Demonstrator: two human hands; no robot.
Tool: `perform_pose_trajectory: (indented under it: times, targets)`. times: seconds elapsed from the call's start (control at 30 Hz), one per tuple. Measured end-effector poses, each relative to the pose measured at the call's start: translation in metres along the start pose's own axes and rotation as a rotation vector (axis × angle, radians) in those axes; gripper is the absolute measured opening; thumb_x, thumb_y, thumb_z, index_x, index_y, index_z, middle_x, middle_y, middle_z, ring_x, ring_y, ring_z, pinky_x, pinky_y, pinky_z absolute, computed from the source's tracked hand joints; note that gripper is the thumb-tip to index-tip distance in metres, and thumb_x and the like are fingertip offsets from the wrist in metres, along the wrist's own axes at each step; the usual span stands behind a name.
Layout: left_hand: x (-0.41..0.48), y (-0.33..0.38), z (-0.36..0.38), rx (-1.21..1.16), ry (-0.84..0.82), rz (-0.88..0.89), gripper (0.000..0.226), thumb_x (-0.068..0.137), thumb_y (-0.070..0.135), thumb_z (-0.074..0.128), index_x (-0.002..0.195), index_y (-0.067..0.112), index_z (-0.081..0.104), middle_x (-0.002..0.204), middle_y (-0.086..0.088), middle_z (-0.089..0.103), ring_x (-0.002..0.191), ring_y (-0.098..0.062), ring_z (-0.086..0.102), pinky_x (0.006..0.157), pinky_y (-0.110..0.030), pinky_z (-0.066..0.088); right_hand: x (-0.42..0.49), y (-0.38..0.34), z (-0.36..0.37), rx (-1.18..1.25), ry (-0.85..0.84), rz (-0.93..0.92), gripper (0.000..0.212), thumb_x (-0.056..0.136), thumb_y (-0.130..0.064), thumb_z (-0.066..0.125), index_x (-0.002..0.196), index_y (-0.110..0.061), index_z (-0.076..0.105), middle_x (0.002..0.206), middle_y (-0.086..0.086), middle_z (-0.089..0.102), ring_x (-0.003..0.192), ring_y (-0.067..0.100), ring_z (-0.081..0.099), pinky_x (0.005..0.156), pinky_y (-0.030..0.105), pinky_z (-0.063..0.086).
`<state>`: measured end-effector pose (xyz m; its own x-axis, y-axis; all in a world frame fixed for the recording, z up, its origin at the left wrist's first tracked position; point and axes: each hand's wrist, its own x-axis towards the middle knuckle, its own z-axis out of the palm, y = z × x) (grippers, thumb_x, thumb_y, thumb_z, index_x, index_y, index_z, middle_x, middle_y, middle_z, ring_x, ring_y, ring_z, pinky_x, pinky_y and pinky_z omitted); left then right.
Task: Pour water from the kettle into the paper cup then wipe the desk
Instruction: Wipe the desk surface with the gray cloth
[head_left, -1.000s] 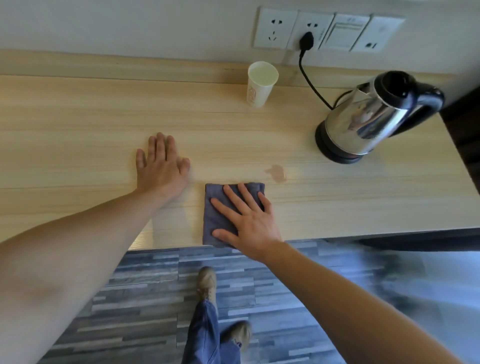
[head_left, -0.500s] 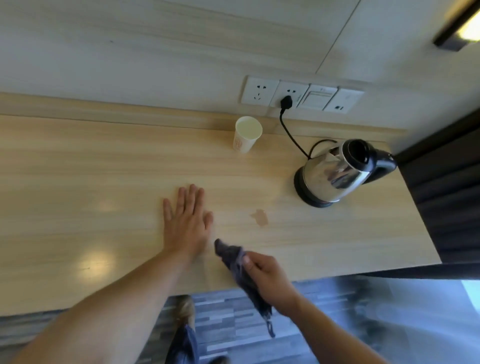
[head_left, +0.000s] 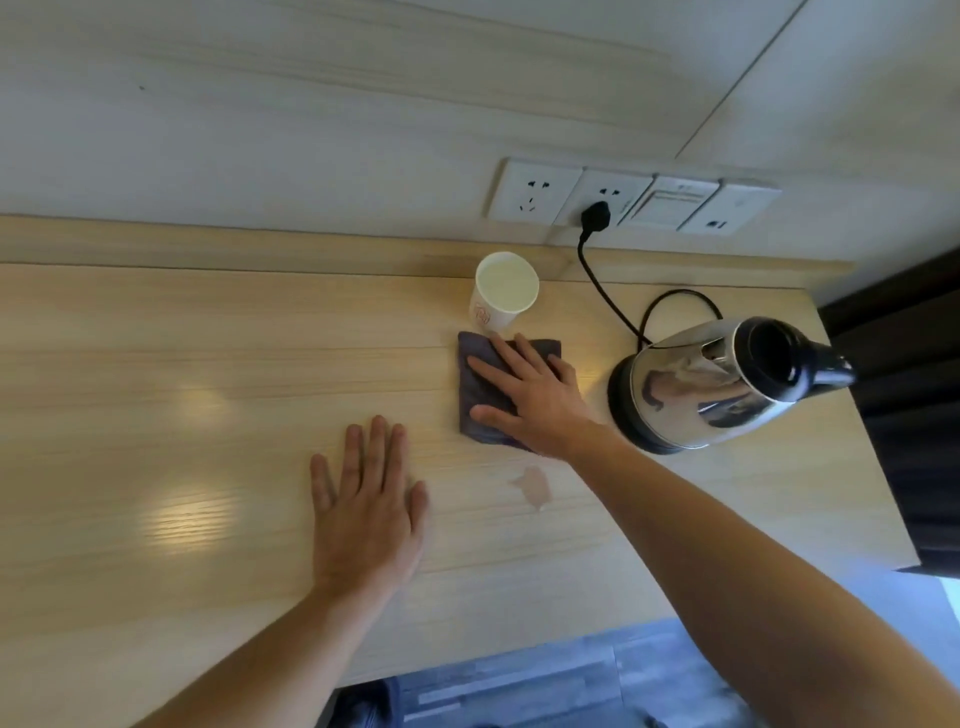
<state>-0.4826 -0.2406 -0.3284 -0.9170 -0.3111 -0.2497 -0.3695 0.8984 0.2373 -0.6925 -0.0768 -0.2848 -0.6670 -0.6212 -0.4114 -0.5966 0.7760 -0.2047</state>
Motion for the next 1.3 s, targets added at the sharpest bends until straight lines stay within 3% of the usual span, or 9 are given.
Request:
perform_pose_trajectory:
  times: [0.07, 0.17, 0.47, 0.8, 1.07, 1.3]
  targets:
    - [0.000, 0.000, -0.001, 0.011, 0.009, -0.005, 0.068, 0.106, 0.054, 0.012, 0.164, 0.023, -0.002, 0.174, -0.003, -0.008, 0.160, -0.024, -0.009, 0.129, -0.061, 0.002, 0.001, 0.002, 0.009, -0.028, 0.012, -0.008, 0.076, 0.092, -0.083, 0.027, 0.158, -0.057, 0.000, 0.172, -0.016, -0.014, 0.158, 0.017, -0.019, 0.125, 0.053, -0.004]
    - [0.001, 0.002, -0.001, 0.018, -0.005, -0.015, 0.068, 0.105, 0.054, 0.010, 0.164, 0.024, -0.005, 0.174, -0.002, -0.011, 0.161, -0.024, -0.011, 0.129, -0.060, 0.000, 0.002, -0.002, 0.019, -0.061, 0.053, 0.011, 0.079, 0.088, -0.089, 0.024, 0.155, -0.061, -0.008, 0.172, -0.013, -0.019, 0.157, 0.021, -0.023, 0.125, 0.060, -0.005]
    - [-0.001, 0.005, -0.002, 0.025, 0.021, -0.045, 0.068, 0.105, 0.053, 0.014, 0.166, 0.026, 0.001, 0.176, 0.001, -0.003, 0.162, -0.023, -0.005, 0.129, -0.061, 0.004, -0.034, -0.004, 0.038, -0.065, 0.064, -0.009, 0.084, 0.080, -0.095, 0.028, 0.151, -0.067, -0.007, 0.172, -0.010, -0.021, 0.157, 0.029, -0.023, 0.121, 0.070, -0.008]
    - [-0.005, 0.011, -0.004, 0.055, 0.062, -0.074, 0.068, 0.103, 0.051, 0.017, 0.166, 0.026, 0.004, 0.176, 0.003, 0.000, 0.163, -0.022, -0.003, 0.129, -0.059, 0.004, -0.114, -0.009, 0.084, -0.057, 0.133, -0.045, 0.075, 0.088, -0.088, 0.022, 0.155, -0.063, -0.003, 0.173, -0.011, -0.014, 0.158, 0.024, -0.019, 0.123, 0.064, -0.008]
    - [-0.007, 0.014, 0.002, 0.045, 0.045, -0.098, 0.067, 0.104, 0.049, 0.013, 0.166, 0.027, -0.002, 0.176, 0.002, -0.007, 0.162, -0.021, -0.008, 0.129, -0.059, -0.001, -0.178, -0.010, 0.124, -0.010, 0.179, -0.127, 0.060, 0.101, -0.072, 0.020, 0.158, -0.058, 0.007, 0.173, -0.014, -0.003, 0.159, 0.016, -0.013, 0.127, 0.053, -0.005]
    - [-0.041, 0.041, 0.014, 0.029, 0.049, -0.016, 0.066, 0.105, 0.050, 0.015, 0.165, 0.030, -0.003, 0.176, 0.002, -0.009, 0.162, -0.021, -0.007, 0.130, -0.057, 0.000, -0.221, -0.010, 0.159, 0.088, 0.348, -0.179, 0.052, 0.107, -0.055, 0.033, 0.156, -0.040, 0.037, 0.169, -0.014, 0.022, 0.158, 0.009, 0.012, 0.127, 0.046, 0.008]
